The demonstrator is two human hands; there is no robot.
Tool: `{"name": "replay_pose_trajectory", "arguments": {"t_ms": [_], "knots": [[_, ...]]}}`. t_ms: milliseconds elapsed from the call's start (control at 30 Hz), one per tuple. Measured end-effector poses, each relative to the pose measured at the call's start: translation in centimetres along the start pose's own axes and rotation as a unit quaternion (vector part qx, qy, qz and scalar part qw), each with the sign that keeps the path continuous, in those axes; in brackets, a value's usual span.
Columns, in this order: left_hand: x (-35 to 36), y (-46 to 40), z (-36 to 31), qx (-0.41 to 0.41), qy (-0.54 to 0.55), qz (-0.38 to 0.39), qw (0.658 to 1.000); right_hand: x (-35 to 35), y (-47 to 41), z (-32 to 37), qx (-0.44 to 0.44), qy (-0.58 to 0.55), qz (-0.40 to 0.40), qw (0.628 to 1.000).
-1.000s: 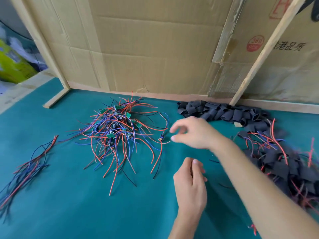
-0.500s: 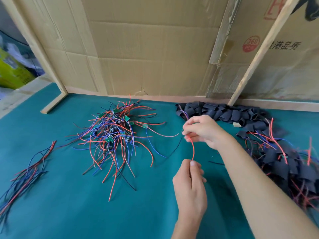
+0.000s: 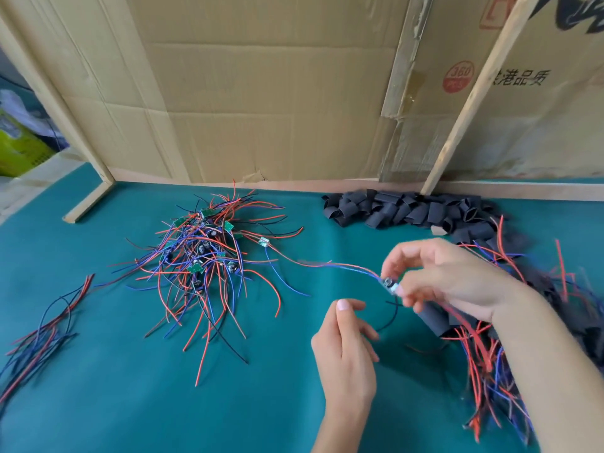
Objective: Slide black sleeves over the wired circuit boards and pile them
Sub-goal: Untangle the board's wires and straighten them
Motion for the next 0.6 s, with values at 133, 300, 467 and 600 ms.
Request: {"name": "replay_pose_trajectory", "arguments": {"t_ms": [133,300,467,600], "knots": [[0.5,0.2,-0.1,0.006,0.019,0.027,0.999,-2.8,1.7,2.9,-0.066,-0.071,-0.041,0.994],[0.8,0.1,-0.3,0.007,0.034,0.045,0.998,3.8,1.1,1.0,-0.024,0.045,0.076,0.996],[0.9,0.0,0.0,0.016,-0.018,0.041,0.999,6.3,-0.5,-2.1,0.068,0.153,0.219,0.961],[0.9,-0.2,0.5,0.001,-0.038,0.029,0.999,-1.4,-6.3,-1.2,0.069,0.168,0.011,0.983]]}}
Point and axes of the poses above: each hand's wrist, its own y-axis away from the middle knuckle, its own x-axis out of the palm, z = x × y, the point moved 9 cm from there along -y, towards the middle knuckle, and after that the axes turned 3 degrees about z, right-handed, at the moved point
